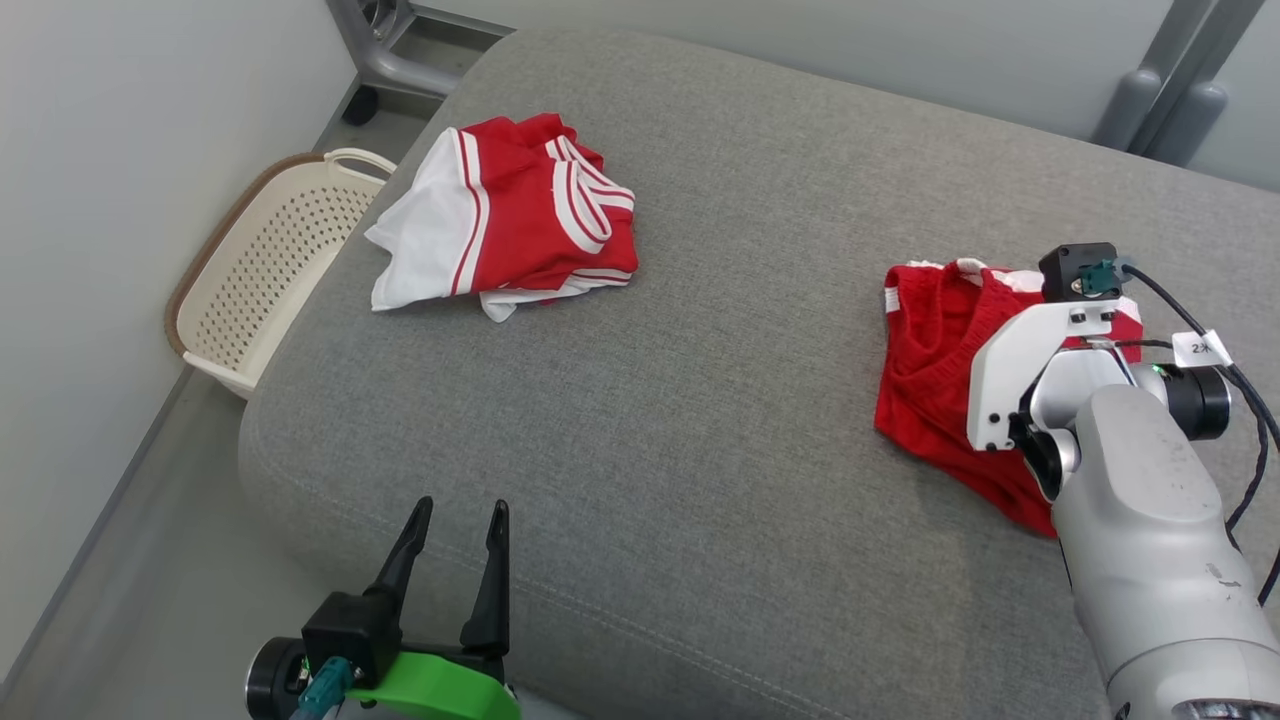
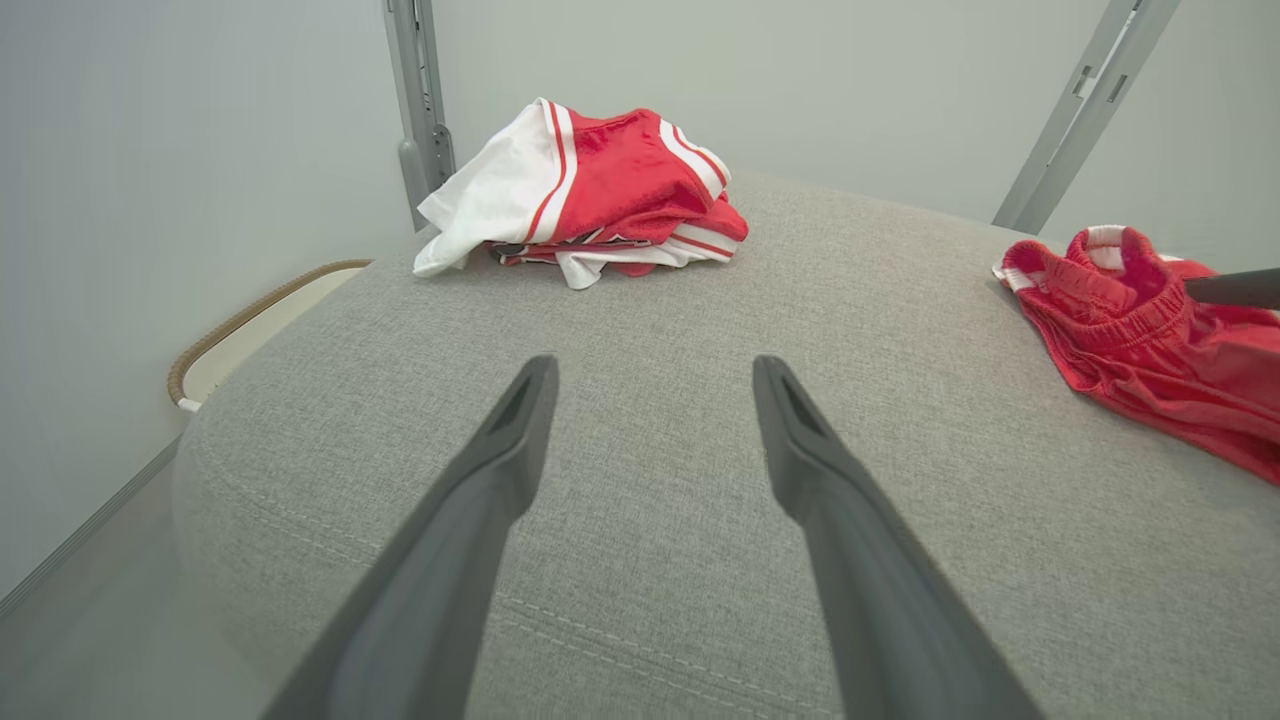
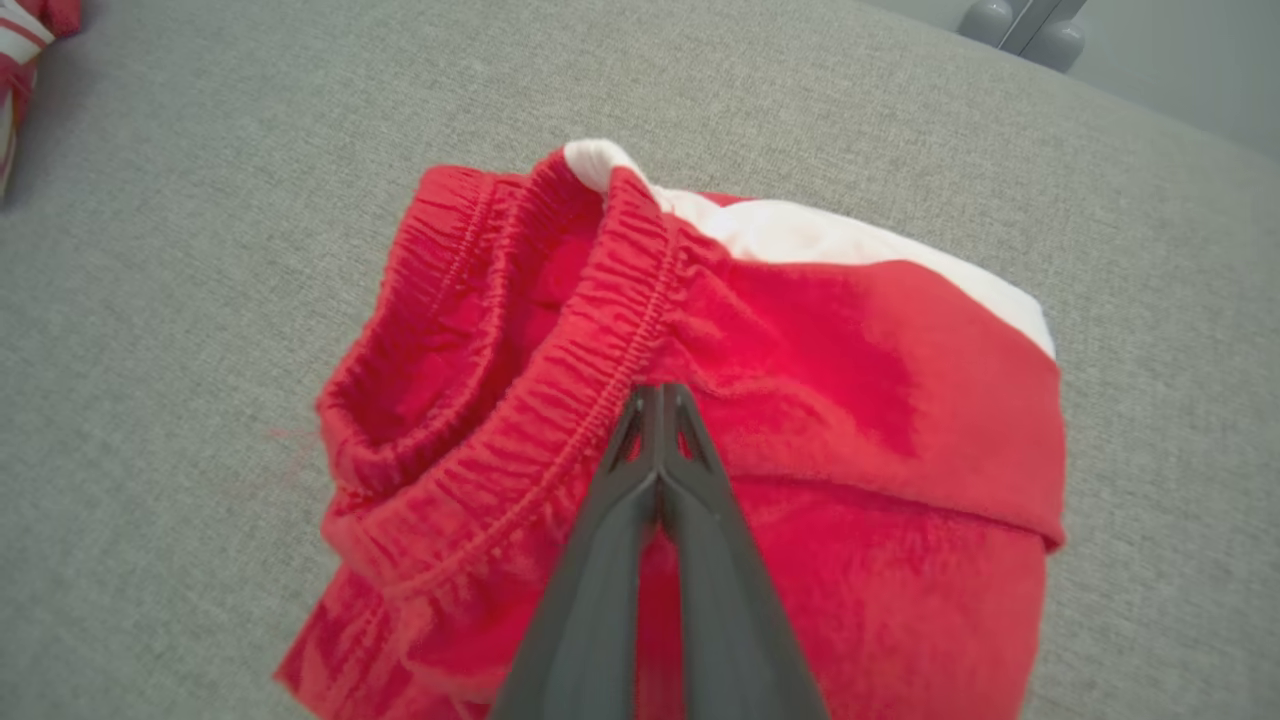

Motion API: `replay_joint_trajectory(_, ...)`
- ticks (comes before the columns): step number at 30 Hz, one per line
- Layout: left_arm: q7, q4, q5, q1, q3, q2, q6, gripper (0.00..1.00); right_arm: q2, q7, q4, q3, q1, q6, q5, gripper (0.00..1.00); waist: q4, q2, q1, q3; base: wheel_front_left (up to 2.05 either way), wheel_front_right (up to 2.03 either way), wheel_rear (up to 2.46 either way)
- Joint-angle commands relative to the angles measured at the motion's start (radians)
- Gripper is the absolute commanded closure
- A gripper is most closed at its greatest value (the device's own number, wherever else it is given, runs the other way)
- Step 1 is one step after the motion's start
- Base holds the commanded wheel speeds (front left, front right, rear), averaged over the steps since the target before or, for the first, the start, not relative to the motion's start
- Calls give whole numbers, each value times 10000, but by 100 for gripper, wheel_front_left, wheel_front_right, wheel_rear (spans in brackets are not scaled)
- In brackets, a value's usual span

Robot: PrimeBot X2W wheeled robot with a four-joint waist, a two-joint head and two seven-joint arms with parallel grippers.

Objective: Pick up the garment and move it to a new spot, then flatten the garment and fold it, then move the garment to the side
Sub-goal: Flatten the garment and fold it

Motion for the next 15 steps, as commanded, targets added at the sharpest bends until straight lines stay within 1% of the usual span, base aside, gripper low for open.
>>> replay_joint_trajectory(1,-8,-53,9,-3,-34,-9,-27,0,-28,-124,81,-80,-149,-11,-151,100,250,0,0,186,0,0,0)
replay_joint_trajectory(15,-8,123,-183,69,-329,-43,-34,0,0,-463,816,-902,-813,-11,-1113,100,975,0,0,518,0,0,0)
